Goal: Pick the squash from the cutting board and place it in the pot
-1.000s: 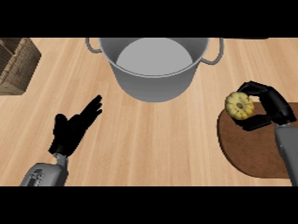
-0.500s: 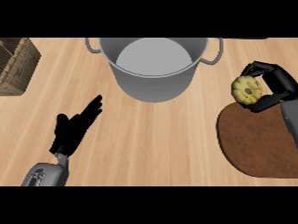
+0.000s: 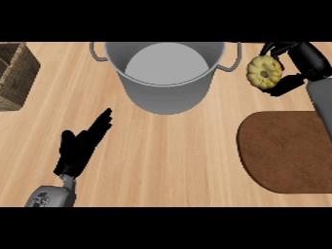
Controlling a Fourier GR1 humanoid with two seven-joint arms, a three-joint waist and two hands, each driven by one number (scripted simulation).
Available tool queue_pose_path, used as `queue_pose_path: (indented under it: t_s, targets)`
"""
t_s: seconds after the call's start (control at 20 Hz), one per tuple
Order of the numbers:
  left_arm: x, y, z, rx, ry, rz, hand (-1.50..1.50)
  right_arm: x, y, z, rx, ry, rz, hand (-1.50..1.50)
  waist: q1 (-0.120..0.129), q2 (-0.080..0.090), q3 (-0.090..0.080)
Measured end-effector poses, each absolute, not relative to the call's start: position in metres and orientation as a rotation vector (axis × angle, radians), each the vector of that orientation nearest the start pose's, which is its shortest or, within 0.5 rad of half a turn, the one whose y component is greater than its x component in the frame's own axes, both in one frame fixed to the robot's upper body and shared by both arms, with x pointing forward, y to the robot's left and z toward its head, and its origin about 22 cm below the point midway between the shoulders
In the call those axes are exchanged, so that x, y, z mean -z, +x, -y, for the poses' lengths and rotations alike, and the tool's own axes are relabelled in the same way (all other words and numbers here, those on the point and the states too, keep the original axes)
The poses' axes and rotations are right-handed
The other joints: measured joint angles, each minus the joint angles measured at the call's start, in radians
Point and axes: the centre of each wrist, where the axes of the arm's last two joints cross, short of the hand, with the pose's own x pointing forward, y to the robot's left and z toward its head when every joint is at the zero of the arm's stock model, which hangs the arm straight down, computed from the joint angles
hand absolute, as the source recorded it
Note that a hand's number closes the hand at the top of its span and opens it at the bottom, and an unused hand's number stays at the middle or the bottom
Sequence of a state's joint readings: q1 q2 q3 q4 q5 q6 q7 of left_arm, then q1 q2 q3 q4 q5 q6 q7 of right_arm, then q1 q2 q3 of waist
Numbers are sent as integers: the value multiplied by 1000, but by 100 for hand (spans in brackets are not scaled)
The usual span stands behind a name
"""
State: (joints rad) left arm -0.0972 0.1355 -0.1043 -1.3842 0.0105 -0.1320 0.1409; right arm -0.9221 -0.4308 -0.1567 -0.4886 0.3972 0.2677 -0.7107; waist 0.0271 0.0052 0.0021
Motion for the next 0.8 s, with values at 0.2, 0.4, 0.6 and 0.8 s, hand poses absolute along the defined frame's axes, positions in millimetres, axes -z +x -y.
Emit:
queue_pose_path:
  t_s: [0.2,0.4,0.6,0.8]
  targets:
    - [20,261,-239,302,-75,1306,0,-127,452,282,-860,-190,1931,150,-4,-2,-1]
    - [21,262,-238,298,-64,1307,0,-157,465,246,-921,-225,1916,150,-4,-2,0]
    - [21,261,-238,300,-72,1313,0,-175,472,208,-1014,-268,1873,150,-1,-1,-1]
    - [20,262,-234,303,-75,1303,0,-185,474,167,-1112,-311,1827,150,3,0,-1]
